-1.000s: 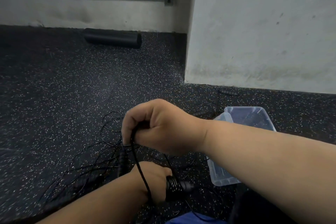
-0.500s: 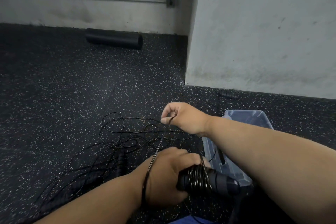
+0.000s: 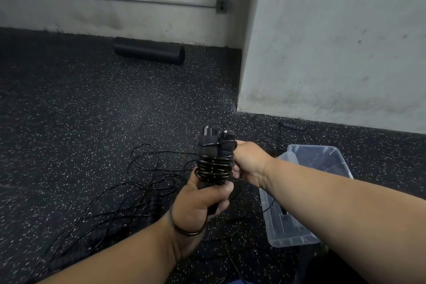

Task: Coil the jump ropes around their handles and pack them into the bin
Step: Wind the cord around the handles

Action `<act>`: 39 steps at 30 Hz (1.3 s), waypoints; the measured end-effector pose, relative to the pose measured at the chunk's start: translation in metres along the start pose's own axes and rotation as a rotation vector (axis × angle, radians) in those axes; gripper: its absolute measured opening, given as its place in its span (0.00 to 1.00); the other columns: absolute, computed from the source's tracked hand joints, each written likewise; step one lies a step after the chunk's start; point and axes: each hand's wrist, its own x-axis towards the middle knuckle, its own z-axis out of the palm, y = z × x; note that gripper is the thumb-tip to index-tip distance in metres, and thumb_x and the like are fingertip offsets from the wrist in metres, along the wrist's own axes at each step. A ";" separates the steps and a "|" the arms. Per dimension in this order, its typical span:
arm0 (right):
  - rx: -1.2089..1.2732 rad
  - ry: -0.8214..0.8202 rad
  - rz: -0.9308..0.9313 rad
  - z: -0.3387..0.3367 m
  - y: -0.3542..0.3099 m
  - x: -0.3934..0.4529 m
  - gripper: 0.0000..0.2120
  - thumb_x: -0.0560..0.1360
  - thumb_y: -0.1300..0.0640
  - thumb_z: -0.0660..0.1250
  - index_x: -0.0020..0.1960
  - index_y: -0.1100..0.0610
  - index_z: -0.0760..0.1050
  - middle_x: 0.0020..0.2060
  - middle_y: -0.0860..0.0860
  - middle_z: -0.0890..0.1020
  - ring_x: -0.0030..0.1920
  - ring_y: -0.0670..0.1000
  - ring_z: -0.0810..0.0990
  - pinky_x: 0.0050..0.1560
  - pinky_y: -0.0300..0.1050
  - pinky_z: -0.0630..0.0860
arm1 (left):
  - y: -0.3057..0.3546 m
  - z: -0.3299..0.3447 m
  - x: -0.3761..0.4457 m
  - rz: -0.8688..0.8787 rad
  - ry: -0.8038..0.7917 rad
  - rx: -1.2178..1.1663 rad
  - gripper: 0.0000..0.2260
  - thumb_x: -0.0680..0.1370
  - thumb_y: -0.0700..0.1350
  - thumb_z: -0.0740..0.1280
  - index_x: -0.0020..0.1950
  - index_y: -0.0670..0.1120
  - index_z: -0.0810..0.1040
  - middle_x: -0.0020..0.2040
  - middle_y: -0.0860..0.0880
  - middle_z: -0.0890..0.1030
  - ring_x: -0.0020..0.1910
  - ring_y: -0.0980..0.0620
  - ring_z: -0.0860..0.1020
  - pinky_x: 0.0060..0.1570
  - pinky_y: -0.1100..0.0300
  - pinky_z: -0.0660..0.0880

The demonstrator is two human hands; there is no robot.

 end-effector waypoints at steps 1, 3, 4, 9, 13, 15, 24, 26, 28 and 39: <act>0.063 0.027 0.009 -0.002 -0.001 0.001 0.16 0.83 0.62 0.60 0.38 0.52 0.73 0.22 0.48 0.67 0.22 0.46 0.62 0.22 0.36 0.62 | -0.004 0.001 -0.004 -0.077 0.005 -0.041 0.26 0.63 0.44 0.80 0.59 0.42 0.78 0.42 0.48 0.82 0.39 0.52 0.80 0.43 0.55 0.81; 0.146 0.127 0.035 -0.009 -0.006 0.006 0.14 0.84 0.62 0.56 0.44 0.54 0.76 0.22 0.48 0.66 0.21 0.46 0.61 0.22 0.36 0.61 | -0.011 0.002 -0.010 -0.178 0.026 -0.137 0.21 0.66 0.44 0.80 0.57 0.44 0.82 0.47 0.47 0.83 0.45 0.51 0.81 0.49 0.53 0.82; 0.145 0.183 0.048 -0.014 -0.007 0.009 0.14 0.85 0.62 0.55 0.48 0.55 0.77 0.22 0.47 0.66 0.21 0.46 0.61 0.21 0.36 0.61 | -0.015 0.001 -0.011 -0.198 0.051 -0.173 0.20 0.66 0.45 0.81 0.55 0.43 0.82 0.48 0.46 0.83 0.46 0.51 0.81 0.49 0.54 0.82; 0.031 0.136 0.172 -0.015 0.001 0.003 0.15 0.86 0.55 0.60 0.42 0.52 0.77 0.26 0.46 0.66 0.22 0.44 0.60 0.22 0.36 0.61 | -0.017 -0.001 -0.006 -0.181 0.142 -0.146 0.21 0.68 0.47 0.83 0.56 0.42 0.82 0.48 0.46 0.82 0.44 0.52 0.80 0.50 0.53 0.83; 0.034 0.067 0.110 -0.012 0.002 0.000 0.12 0.85 0.52 0.65 0.45 0.54 0.80 0.25 0.48 0.67 0.22 0.45 0.60 0.23 0.37 0.61 | -0.016 -0.004 -0.002 -0.160 0.153 -0.126 0.26 0.67 0.51 0.79 0.59 0.40 0.80 0.45 0.46 0.81 0.42 0.53 0.81 0.47 0.55 0.83; 0.010 0.043 0.064 -0.013 0.004 -0.001 0.11 0.85 0.51 0.65 0.47 0.55 0.79 0.28 0.50 0.68 0.22 0.46 0.61 0.24 0.38 0.61 | -0.015 -0.004 -0.001 -0.148 0.156 -0.101 0.25 0.67 0.52 0.78 0.59 0.41 0.79 0.46 0.46 0.81 0.42 0.53 0.80 0.48 0.55 0.82; -0.757 -0.186 -0.011 -0.010 0.000 -0.034 0.16 0.79 0.65 0.54 0.39 0.50 0.72 0.30 0.50 0.71 0.29 0.48 0.65 0.28 0.41 0.64 | -0.013 -0.002 0.001 -0.118 0.069 0.035 0.24 0.68 0.48 0.77 0.62 0.47 0.78 0.47 0.47 0.83 0.42 0.52 0.80 0.42 0.60 0.79; -0.884 -0.179 -0.052 -0.016 -0.007 -0.035 0.16 0.77 0.67 0.54 0.38 0.51 0.71 0.30 0.50 0.72 0.29 0.48 0.67 0.29 0.41 0.68 | -0.010 -0.002 0.001 -0.106 0.041 0.067 0.21 0.68 0.48 0.77 0.61 0.51 0.81 0.50 0.49 0.83 0.45 0.52 0.80 0.44 0.60 0.79; -0.997 -0.198 -0.071 -0.020 -0.008 -0.033 0.17 0.78 0.69 0.54 0.37 0.53 0.70 0.29 0.50 0.73 0.28 0.48 0.68 0.29 0.40 0.69 | -0.006 -0.002 -0.001 -0.097 -0.009 0.096 0.17 0.69 0.47 0.77 0.57 0.55 0.84 0.49 0.52 0.82 0.48 0.53 0.80 0.47 0.59 0.78; -1.387 -0.350 -0.523 -0.034 0.000 -0.022 0.22 0.79 0.70 0.63 0.33 0.49 0.66 0.32 0.44 0.70 0.39 0.51 0.73 0.37 0.41 0.67 | 0.002 -0.001 -0.007 -0.047 -0.169 0.119 0.32 0.68 0.59 0.76 0.69 0.48 0.77 0.54 0.44 0.84 0.46 0.49 0.80 0.46 0.56 0.79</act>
